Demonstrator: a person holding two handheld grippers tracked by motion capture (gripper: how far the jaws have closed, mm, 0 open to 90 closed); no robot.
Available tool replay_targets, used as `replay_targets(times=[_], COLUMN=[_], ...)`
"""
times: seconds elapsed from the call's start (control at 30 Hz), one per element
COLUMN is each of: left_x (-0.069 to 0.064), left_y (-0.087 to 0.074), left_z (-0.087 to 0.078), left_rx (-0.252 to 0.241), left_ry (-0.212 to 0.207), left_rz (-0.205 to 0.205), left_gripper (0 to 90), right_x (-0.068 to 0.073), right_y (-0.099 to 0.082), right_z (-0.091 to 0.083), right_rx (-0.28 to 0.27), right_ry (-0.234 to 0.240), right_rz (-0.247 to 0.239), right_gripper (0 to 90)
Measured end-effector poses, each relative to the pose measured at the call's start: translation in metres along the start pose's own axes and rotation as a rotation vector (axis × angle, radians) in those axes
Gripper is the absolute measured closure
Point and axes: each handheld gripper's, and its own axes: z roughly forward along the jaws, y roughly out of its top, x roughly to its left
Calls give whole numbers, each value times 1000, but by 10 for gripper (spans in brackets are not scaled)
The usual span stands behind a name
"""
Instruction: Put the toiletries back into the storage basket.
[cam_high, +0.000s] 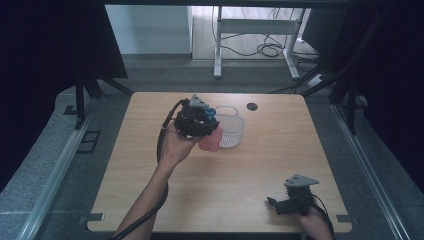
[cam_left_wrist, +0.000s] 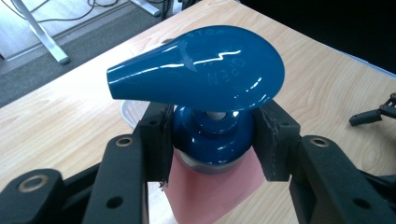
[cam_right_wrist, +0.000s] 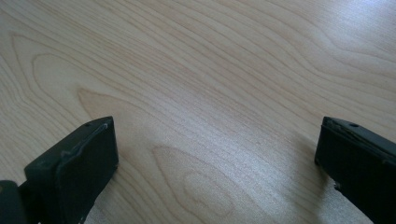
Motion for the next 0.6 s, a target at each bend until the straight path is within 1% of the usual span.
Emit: replay_targets(times=[0.33, 0.4, 0.43, 0.6], left_x=[2, 2, 2, 1], left_y=[21, 25, 27, 37], left_z=[2, 4, 5, 10], left_rx=[-12, -13, -14, -18], left_ry=[9, 11, 12, 19], left_rz=[5, 4, 7, 10], left_gripper=[530, 530, 530, 530], right_x=[0, 0, 0, 0], right_y=[0, 0, 0, 0], right_z=[0, 0, 0, 0], right_rx=[-1, -1, -4, -3], right_ry=[0, 0, -2, -1], right_rz=[4, 4, -4, -1], right_gripper=[0, 0, 0, 0])
